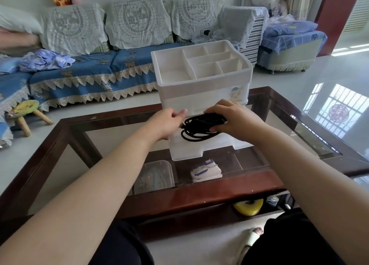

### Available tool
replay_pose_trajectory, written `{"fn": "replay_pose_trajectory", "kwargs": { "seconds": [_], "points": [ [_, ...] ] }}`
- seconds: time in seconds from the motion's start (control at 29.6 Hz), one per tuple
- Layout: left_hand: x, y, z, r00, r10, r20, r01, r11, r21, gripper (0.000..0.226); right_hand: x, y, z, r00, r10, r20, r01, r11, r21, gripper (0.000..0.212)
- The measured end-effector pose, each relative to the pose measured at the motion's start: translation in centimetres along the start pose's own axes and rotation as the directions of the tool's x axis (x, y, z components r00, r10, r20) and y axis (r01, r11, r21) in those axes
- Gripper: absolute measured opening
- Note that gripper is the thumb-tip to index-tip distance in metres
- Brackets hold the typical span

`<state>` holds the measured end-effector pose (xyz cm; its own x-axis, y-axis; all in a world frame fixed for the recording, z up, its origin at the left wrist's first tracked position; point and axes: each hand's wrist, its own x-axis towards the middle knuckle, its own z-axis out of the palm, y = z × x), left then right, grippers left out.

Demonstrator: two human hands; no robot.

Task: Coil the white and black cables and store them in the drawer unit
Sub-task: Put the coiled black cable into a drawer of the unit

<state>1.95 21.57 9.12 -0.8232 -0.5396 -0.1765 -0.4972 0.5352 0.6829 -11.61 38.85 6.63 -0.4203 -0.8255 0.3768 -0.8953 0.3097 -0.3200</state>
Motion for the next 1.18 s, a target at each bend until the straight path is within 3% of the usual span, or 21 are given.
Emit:
{"fn": "replay_pose_trajectory", "kwargs": {
  "seconds": [0.07, 0.17, 0.3, 0.34, 0.41, 0.54, 0.64, 0.71, 0.74, 0.91, 1.05, 1.18],
  "points": [
    [0.0, -0.3, 0.9, 0.974, 0.215, -0.069, -0.189, 0.944, 0.27, 0.056, 0.5, 0.5, 0.3, 1.0, 0.006, -0.015, -0.008, 0.995, -0.102, 0.047],
    [-0.4, -1.0, 2.0, 0.926, 0.376, -0.021, -0.337, 0.852, 0.4, 0.058, 0.8, 0.8, 0.9, 1.0, 0.011, 0.028, -0.006, 0.983, -0.183, 0.046],
    [-0.4, -2.4, 3.0, 0.887, 0.46, -0.045, -0.368, 0.762, 0.533, 0.05, 0.5, 0.8, 1.0, 0.965, 0.133, 0.225, -0.156, 0.984, 0.086, 0.063],
    [-0.3, -2.7, 3.2, 0.88, 0.473, -0.051, -0.375, 0.756, 0.536, 0.047, 0.2, 0.7, 1.0, 0.945, 0.147, 0.292, -0.178, 0.981, 0.08, 0.071],
    [-0.2, -3.1, 3.4, 0.866, 0.496, -0.056, -0.389, 0.741, 0.547, 0.047, -0.7, 0.8, 1.4, 0.915, 0.146, 0.375, -0.117, 0.988, -0.099, 0.083],
    [-0.2, -3.5, 3.6, 0.828, 0.555, -0.083, -0.401, 0.689, 0.604, 0.048, -1.0, 0.9, 2.7, 0.94, 0.085, 0.33, 0.013, 0.958, -0.286, 0.074],
    [-0.5, -3.2, 3.3, 0.686, 0.694, -0.218, -0.414, 0.619, 0.668, 0.043, -1.3, 0.5, 2.7, 0.963, 0.081, 0.257, -0.013, 0.966, -0.259, 0.08],
    [-0.3, -2.3, 2.6, 0.566, 0.753, -0.335, -0.366, 0.594, 0.717, 0.041, -2.0, 0.5, 2.6, 0.986, 0.062, 0.156, -0.03, 0.979, -0.2, 0.072],
    [-0.1, -1.6, 2.1, 0.542, 0.762, -0.355, -0.336, 0.584, 0.739, 0.045, -2.4, 0.5, 2.7, 0.994, 0.037, 0.106, -0.016, 0.981, -0.196, 0.066],
    [1.8, 0.4, 0.4, 0.704, 0.62, -0.347, -0.207, 0.646, 0.734, 0.068, -3.2, 0.3, 4.1, 0.995, 0.016, -0.102, -0.044, 0.959, -0.281, 0.049],
    [2.3, 0.8, 0.5, 0.676, 0.643, -0.359, -0.243, 0.655, 0.716, 0.068, -1.8, 0.2, 3.4, 0.983, 0.138, -0.121, -0.172, 0.922, -0.346, 0.047],
    [2.1, 0.9, 0.5, 0.663, 0.652, -0.368, -0.257, 0.659, 0.707, 0.067, 0.9, -0.2, 4.0, 0.971, 0.239, -0.03, -0.234, 0.907, -0.351, 0.043]
  ]
}}
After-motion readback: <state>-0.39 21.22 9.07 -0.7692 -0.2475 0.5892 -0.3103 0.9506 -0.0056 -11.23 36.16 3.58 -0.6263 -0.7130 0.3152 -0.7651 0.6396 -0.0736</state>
